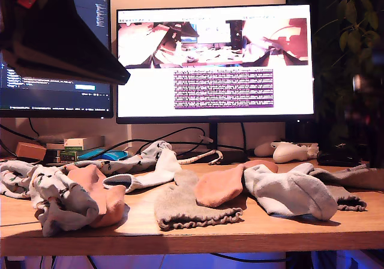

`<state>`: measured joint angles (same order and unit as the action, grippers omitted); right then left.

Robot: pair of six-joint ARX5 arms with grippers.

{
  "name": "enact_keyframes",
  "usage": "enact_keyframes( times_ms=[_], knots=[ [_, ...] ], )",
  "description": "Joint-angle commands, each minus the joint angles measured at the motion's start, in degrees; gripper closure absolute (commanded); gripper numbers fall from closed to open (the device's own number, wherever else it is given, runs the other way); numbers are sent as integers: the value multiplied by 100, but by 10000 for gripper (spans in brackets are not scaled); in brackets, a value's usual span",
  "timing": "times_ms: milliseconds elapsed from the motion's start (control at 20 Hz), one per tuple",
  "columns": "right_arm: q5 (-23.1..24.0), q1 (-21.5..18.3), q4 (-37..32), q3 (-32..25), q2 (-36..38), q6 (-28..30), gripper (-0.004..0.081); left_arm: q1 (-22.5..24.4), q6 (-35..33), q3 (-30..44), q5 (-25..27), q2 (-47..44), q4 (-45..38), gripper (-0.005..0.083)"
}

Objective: Pair up the socks based on colour and pattern, by placing them on top of one another

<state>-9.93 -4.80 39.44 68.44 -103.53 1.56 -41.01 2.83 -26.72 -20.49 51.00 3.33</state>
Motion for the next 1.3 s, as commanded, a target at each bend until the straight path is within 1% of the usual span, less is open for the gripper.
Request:
enact_keyframes(
  times_ms=[0, 50, 100, 150, 200, 250, 400, 550, 650, 850, 950, 1050, 1100, 1150, 1250],
  knots=[
    [0, -17, -92, -68, -101, 66, 416, -13, -26, 22, 0, 0, -9, 797],
    [0, -17, -107, -68, -149, 63, 440, -13, -24, 22, 2, 0, -11, 797],
    [-2, -9, -94, -68, -164, 87, 496, -13, -24, 22, 0, 0, -9, 797],
    [-2, -9, -103, -63, -164, 125, 591, -13, -24, 22, 0, 0, -9, 797],
    [-7, -9, -92, -42, -149, 125, 705, -13, -24, 22, 2, 0, -9, 797],
    [-4, 7, -79, -4, -127, 125, 791, -13, -24, 22, 0, 0, -9, 797],
    [11, 70, 210, 164, 9, 11, 781, -13, -24, 22, 0, 0, 13, 797],
    [293, 114, 874, 461, 284, 15, 781, -13, -24, 22, -2, 0, 15, 797],
    [363, 149, 1287, 586, 584, 28, 781, -13, -26, 22, -2, 0, 17, 797],
    [765, 396, 2249, 841, 1169, 160, 781, -13, -31, 22, 0, 0, 13, 797],
    [892, 485, 2625, 914, 1316, 166, 781, -13, -33, 22, -2, 0, 11, 797],
    [914, 540, 3047, 973, 1344, 166, 781, -13, -52, 22, -2, 0, 13, 797],
    [994, 560, 3274, 977, 1344, 166, 781, -13, -140, 22, -2, 0, 13, 797],
    [1185, 568, 3407, 977, 1344, 164, 781, -13, -138, 22, -2, 0, 13, 797],
    [1530, 566, 3447, 979, 1344, 140, 781, -13, -138, 22, -2, 0, 13, 797]
  ],
)
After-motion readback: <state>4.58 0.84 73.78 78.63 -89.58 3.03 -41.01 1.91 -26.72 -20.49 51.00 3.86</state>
